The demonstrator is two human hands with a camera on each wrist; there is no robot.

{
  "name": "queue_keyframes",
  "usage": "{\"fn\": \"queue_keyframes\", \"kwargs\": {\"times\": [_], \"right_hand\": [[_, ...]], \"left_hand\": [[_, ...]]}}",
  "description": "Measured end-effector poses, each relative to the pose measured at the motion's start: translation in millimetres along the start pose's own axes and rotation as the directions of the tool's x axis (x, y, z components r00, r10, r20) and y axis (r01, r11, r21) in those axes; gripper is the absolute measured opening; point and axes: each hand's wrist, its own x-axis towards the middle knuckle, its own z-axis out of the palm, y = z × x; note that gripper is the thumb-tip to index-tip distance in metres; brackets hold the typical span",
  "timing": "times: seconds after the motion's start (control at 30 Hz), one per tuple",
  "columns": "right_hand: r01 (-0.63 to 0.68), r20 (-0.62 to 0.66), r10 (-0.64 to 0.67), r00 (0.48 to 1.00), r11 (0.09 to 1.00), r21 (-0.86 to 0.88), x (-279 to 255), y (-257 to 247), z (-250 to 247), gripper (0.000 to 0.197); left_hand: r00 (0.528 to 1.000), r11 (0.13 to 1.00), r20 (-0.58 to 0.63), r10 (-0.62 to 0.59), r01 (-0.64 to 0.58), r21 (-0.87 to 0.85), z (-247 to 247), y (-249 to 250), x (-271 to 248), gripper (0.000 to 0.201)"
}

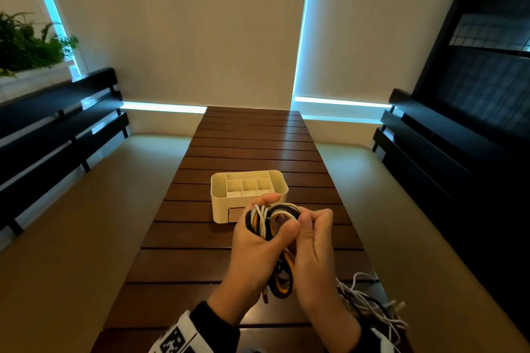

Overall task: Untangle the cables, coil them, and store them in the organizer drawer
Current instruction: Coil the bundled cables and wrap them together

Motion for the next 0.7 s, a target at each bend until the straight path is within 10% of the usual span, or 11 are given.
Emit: {"fn": "queue_keyframes", "kwargs": {"times": [0.13,0.27,0.4,0.53,0.7], "right_hand": [[-0.087,0.246,0.073,0.966,0.995,0.048,0,0,-17,0.027],[0.099,0.395,0.011,0.919,0.961,-0.257,2,10,-33,0.054],[0.15,0.359,-0.002,0.933,0.911,-0.385,-1,18,-40,0.071],[0.226,0.189,-0.185,0.964,0.948,-0.226,-7,23,-35,0.034],[0.271,0.085,-0.258,0.962,0.935,-0.231,-7,15,-17,0.041]], "left_hand": [[0.992,0.997,-0.105,0.067,-0.071,-0.037,-5,2,3,0.03],[0.993,0.994,-0.098,0.069,-0.077,-0.081,-11,9,7,0.024],[0.993,0.993,-0.095,0.072,-0.08,-0.087,-13,13,6,0.025],[0.99,0.995,-0.105,0.09,-0.094,-0.032,-10,10,4,0.029],[0.98,0.99,-0.146,0.137,-0.128,0.066,-7,10,8,0.048]]}}
